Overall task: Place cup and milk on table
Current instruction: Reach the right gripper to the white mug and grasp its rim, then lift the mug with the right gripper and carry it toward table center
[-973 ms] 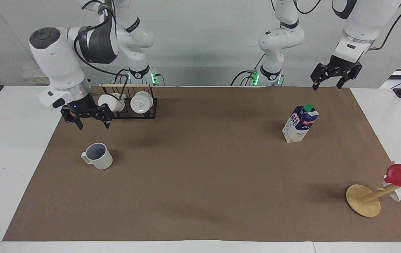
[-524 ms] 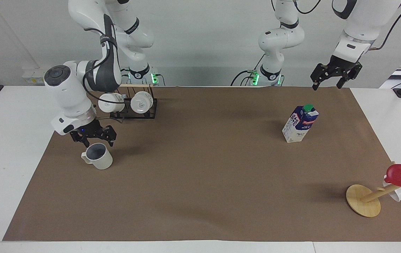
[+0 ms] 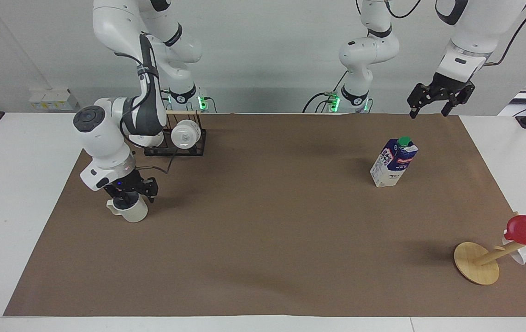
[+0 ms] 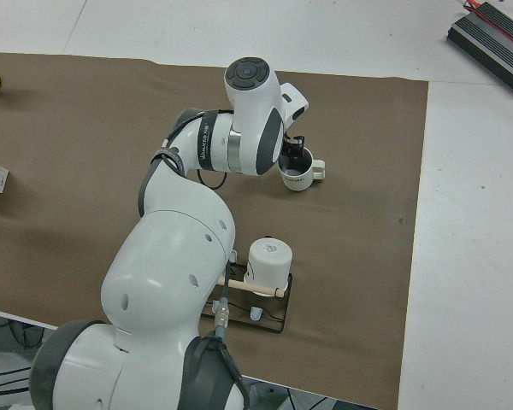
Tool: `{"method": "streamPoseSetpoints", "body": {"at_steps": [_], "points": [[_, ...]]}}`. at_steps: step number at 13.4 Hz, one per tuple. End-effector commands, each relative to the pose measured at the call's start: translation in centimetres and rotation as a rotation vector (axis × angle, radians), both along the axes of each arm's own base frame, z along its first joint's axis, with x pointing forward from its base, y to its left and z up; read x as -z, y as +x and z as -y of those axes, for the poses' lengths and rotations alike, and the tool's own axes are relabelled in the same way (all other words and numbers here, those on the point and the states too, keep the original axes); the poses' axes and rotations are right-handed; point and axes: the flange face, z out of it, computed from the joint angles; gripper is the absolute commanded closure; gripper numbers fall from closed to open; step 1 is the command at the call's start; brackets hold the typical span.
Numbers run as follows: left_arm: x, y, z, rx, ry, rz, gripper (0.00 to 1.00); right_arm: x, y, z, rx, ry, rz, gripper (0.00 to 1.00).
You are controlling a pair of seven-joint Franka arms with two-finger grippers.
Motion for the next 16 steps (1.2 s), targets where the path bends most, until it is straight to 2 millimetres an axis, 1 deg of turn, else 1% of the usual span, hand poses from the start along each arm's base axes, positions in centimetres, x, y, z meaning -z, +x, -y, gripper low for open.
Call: {"method": "streamPoseSetpoints", "body": {"at_steps": [1,2,3,4,7,8,10,12,13,14,15,16], "points": [[-0.6,0.1,-0.2,-0.008,0.018,-0.006,0.00,1.3,-0.4,0.4,-0.005,-0.006,-0.005,0.60],[-0.6,0.1,-0.2,-0.008,0.018,-0.006,0.00,1.1,-0.3,0.5,0.000,-0.006,0.000,0.79],[-0.6,0.1,-0.2,-0.008,0.018,-0.006,0.00,1.1,-0.2,0.5,0.008,-0.005,0.000,0.93],[-0.6,0.1,-0.2,-0.008,0.018,-0.006,0.00,1.1,-0.2,0.4,0.016,-0.004,0.000,1.00],[-0.6,0.1,-0.2,-0.009,0.018,-0.006,0.00,0.8,-0.1,0.3,0.025,-0.004,0.003,1.00],[-0.6,0.1,-0.2,-0.009,0.018,-0.006,0.00,0.3,0.1,0.2,0.041,-0.003,0.007,1.00],[-0.6,0.1,-0.2,-0.008,0.018,-0.006,0.00,-1.9,0.5,-0.3,0.078,-0.004,0.013,1.00],[-0.6,0.1,-0.2,-0.008,0.018,-0.006,0.00,-4.3,1.3,-1.3,0.082,-0.003,0.021,1.00],[-0.6,0.1,-0.2,-0.008,0.018,-0.006,0.00,-5.7,1.7,-2.4,0.066,-0.004,0.021,1.00],[-0.6,0.1,-0.2,-0.008,0.018,-0.006,0.00,-6.7,1.9,-3.6,0.060,-0.005,0.018,1.00],[-0.6,0.1,-0.2,-0.008,0.018,-0.006,0.00,-7.5,2.2,-5.6,0.055,-0.005,0.029,1.00],[-0.6,0.1,-0.2,-0.008,0.018,-0.006,0.00,-8.6,2.3,-8.4,0.049,-0.019,0.041,1.00]]}}
